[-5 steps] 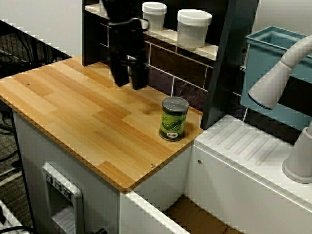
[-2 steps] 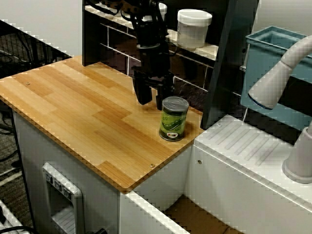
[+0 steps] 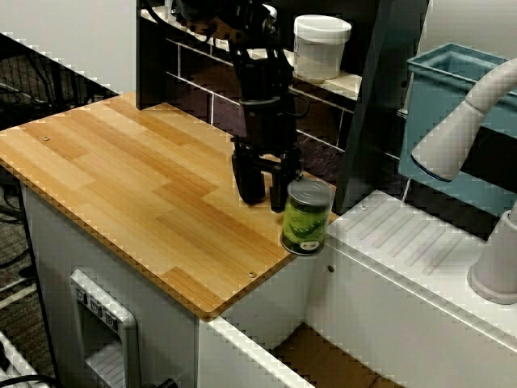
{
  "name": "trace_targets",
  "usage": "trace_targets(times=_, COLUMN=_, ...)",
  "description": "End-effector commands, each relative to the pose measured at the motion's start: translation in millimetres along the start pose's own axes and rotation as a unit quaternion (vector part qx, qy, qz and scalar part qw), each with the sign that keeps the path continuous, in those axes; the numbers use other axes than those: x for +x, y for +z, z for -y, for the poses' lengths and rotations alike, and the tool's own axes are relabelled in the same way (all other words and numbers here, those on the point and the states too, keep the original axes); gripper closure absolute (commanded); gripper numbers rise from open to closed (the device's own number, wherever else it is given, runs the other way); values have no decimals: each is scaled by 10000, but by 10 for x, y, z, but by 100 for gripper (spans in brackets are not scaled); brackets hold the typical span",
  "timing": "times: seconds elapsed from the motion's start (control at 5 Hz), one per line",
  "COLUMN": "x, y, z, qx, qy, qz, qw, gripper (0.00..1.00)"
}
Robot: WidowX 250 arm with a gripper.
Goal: Push into sink
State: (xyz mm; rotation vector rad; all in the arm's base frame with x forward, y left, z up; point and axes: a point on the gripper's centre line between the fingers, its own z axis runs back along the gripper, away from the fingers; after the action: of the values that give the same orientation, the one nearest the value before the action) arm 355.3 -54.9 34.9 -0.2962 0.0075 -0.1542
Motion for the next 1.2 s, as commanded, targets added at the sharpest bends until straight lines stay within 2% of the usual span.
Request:
trace_targets(times=0.0, x=-167, y=117, z=636, qx=64, qy=-749, qz=213, qw=9969, gripper=0)
trace_targets(times=0.2, x=-196, y=42, z=737, qx=131, qy=-840, qz=134, qw=9963, gripper=0)
trace_targets(times=0.4, x=-169, y=79, z=637, qx=89, qy=-705, qz=91, qw=9974, gripper=0)
trace_targets(times=1.0, x=-169, y=79, z=637, qx=89, qy=-705, qz=91, qw=9974, gripper=0)
